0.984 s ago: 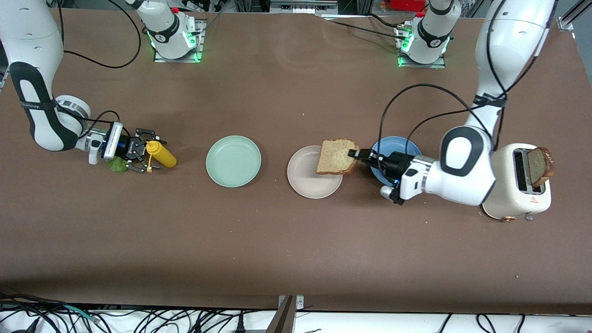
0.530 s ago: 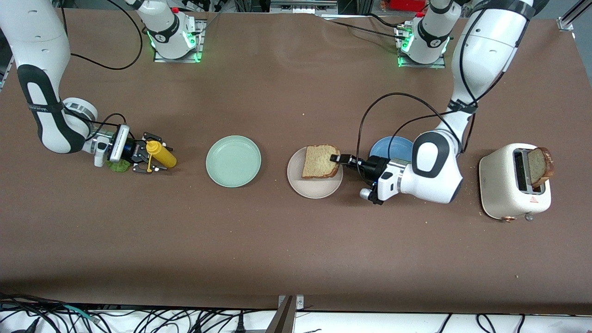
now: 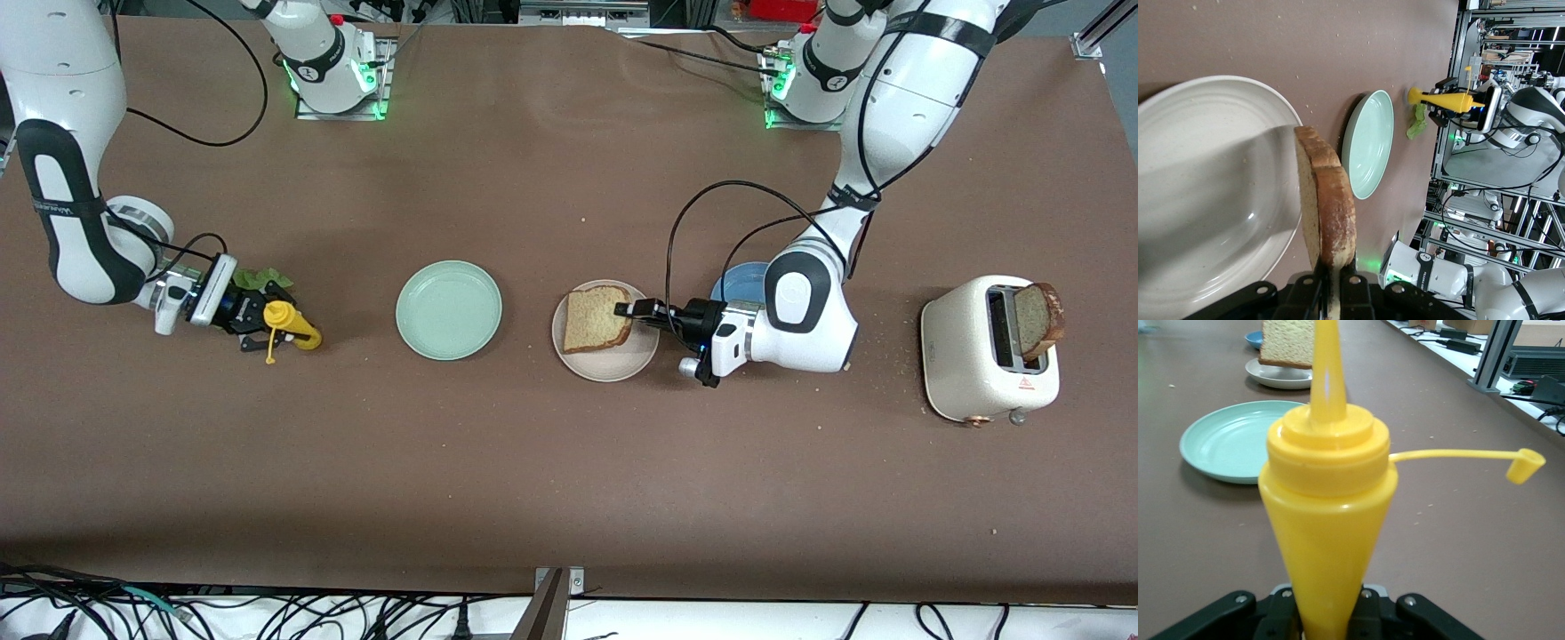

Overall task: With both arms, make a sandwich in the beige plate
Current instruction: 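Lift the mustard with the right gripper while the left gripper withdraws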

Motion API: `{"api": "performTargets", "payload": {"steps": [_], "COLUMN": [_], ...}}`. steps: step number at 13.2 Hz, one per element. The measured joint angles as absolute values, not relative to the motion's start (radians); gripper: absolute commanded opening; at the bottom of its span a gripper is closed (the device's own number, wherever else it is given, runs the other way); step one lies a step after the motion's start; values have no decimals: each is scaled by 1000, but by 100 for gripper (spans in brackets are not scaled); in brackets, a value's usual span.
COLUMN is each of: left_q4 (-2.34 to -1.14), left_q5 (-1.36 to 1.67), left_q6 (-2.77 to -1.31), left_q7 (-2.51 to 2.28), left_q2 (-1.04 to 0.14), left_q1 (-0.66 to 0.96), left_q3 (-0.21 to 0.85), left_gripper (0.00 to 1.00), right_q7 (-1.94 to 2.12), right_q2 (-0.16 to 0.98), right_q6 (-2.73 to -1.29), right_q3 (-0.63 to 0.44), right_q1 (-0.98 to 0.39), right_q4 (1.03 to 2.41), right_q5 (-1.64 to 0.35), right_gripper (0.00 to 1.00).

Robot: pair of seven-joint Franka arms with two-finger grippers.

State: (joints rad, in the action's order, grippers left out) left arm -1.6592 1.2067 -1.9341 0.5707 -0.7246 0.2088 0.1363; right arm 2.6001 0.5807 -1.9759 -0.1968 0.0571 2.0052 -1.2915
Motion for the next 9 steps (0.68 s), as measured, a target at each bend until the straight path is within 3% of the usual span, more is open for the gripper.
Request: {"api": "performTargets", "payload": {"steps": [2, 3, 6, 7, 9], "left_q4": [-1665, -1669, -1690, -1703, -1723], "left_q5": [1207, 1207, 1219, 1227, 1241], "left_q6": [-1934, -1935, -1946, -1955, -1993], "left_q7": [582, 588, 626, 652, 680], "left_q2": [-725, -725, -725, -725, -725], "left_q1": [206, 206, 206, 206, 205], "left_q3": [132, 132, 132, 132, 132], "left_gripper": [0, 11, 94, 100, 100], "right_q7": [2548, 2505, 2343, 2282, 2165], "right_q2": [580, 580, 571, 561, 533], "right_q6": [-2034, -2050, -2088, -2100, -2122], "right_q3": [-196, -196, -197, -196, -196], "right_q1": [16, -3, -49, -62, -92], "right_q4": [1970, 1951, 1895, 1877, 1852], "right_q5": [-1268, -1251, -1141, -1086, -983], "right_gripper": [0, 0, 0, 0, 0]}}
